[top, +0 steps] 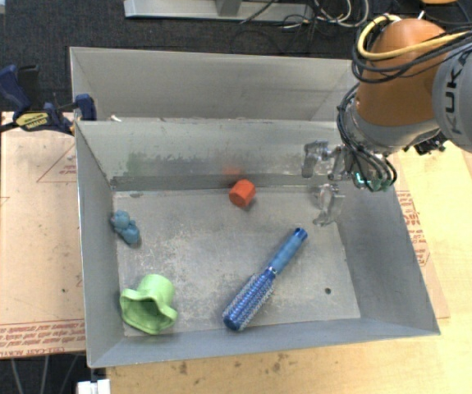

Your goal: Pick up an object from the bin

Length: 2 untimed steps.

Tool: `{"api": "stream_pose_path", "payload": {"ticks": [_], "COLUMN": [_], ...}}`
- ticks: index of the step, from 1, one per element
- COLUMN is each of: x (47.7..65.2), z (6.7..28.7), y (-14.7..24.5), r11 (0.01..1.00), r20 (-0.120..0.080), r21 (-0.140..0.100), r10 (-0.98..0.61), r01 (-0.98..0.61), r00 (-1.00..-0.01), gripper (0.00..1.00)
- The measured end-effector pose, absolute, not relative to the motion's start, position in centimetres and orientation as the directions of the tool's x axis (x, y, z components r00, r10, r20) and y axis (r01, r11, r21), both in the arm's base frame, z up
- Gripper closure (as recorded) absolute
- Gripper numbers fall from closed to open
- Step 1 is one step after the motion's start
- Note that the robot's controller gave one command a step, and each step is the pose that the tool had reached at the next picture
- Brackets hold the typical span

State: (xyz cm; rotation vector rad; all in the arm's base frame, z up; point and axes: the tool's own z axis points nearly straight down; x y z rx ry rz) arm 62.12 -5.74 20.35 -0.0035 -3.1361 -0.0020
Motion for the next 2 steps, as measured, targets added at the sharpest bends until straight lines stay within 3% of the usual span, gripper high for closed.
{"api": "stream_pose_path", "payload": {"ticks": [1, 2], "x": [56.56, 56.87], "z": [6.52, 7.03], "y": [-2.03, -2.15], "r11": [0.996, 0.996], "r20": [0.007, -0.001], "r21": [0.003, 0.001], "r10": [-0.087, -0.088], "r01": [-0.087, -0.088], "r00": [-0.996, -0.996], "gripper": [0.00, 1.00]}}
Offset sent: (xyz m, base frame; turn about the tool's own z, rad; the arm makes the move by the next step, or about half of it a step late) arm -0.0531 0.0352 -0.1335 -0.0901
